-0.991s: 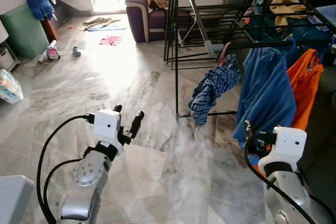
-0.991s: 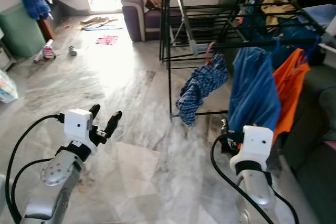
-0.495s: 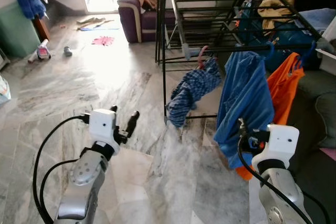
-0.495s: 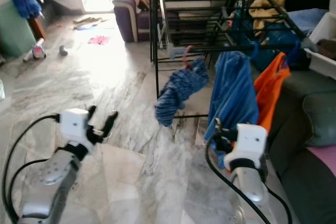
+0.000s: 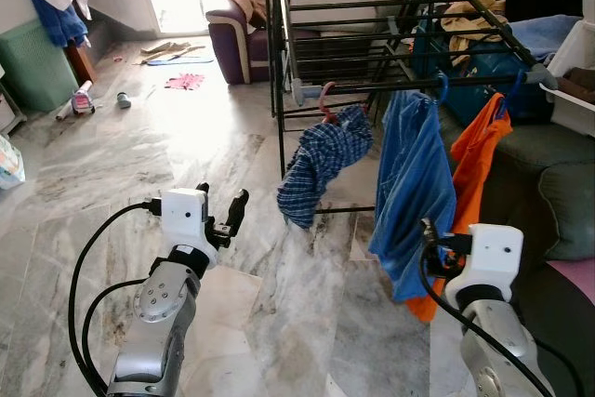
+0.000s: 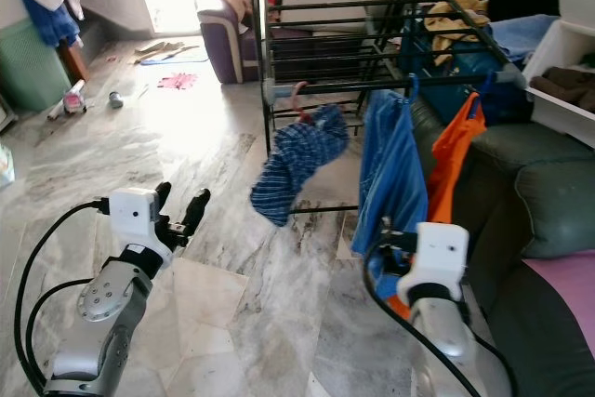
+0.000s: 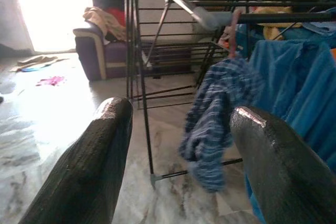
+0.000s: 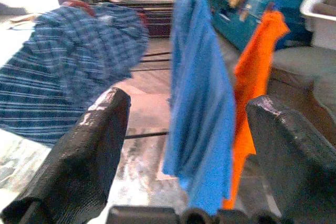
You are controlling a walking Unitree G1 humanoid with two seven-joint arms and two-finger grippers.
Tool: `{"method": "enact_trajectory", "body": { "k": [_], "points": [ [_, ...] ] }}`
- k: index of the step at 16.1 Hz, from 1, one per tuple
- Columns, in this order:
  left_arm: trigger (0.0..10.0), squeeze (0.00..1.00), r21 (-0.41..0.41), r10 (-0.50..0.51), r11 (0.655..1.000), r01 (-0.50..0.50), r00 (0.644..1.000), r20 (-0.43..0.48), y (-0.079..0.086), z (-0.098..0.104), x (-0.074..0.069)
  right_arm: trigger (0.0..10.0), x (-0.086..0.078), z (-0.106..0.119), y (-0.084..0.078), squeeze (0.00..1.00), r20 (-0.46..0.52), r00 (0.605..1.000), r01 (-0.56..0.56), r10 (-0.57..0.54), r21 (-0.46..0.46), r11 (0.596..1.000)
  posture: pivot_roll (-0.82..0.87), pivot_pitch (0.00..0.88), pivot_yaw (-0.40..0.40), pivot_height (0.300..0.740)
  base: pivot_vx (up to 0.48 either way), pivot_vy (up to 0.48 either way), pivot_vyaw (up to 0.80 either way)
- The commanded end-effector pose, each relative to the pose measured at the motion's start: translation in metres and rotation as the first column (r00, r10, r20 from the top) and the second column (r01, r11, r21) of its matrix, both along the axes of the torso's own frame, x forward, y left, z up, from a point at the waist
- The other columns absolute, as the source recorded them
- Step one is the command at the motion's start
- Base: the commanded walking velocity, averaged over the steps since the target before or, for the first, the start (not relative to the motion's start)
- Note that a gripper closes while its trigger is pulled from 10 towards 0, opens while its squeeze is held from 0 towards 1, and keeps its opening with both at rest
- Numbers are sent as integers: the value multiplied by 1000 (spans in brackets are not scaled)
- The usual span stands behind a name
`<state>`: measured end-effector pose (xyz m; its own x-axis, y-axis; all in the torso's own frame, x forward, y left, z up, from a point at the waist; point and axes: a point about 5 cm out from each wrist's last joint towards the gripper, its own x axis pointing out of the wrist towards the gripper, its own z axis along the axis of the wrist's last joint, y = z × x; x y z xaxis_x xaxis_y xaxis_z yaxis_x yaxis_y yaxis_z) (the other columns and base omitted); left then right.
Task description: Hang hanger
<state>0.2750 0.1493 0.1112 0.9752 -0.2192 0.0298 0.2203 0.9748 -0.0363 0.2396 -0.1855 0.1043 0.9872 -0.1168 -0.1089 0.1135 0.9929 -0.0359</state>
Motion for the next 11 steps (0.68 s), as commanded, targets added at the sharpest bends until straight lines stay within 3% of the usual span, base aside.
{"method": "enact_trajectory", "body": {
  "k": [1, 5, 8, 9, 11],
  "points": [
    [10000, 0, 19, 2, 1000, -2, 1000, -4, 2, 0, 2, 10000, 4, 4, 4, 0, 18, 999, -29, 30, -25, 999, -119, 0, 24, 740, 0, 0, 0],
    [10000, 0, 13, 7, 1000, -7, 1000, -18, 1, -2, 1, 10000, 5, 9, 8, 0, 48, 996, -74, 77, -71, 995, -120, 0, 25, 740, 0, 0, 0],
    [10000, 0, 9, 7, 1000, -7, 1000, -20, 0, -2, 1, 10000, 5, 7, 5, 0, 13, 999, -46, 47, -84, 995, -122, 0, 21, 740, 0, 0, 0],
    [10000, 0, 9, 2, 1000, -2, 1000, -17, -2, -2, 1, 10000, 4, 8, 4, 0, 22, 999, -35, 35, -17, 999, -123, 0, 21, 740, 0, 0, 0],
    [10000, 0, -12, -29, 1000, 28, 1000, -13, -7, -2, 2, 10000, 6, 6, 3, 0, 2, 1000, -24, 24, 7, 1000, -128, 0, 17, 740, 0, 0, -316]
  ]
}}
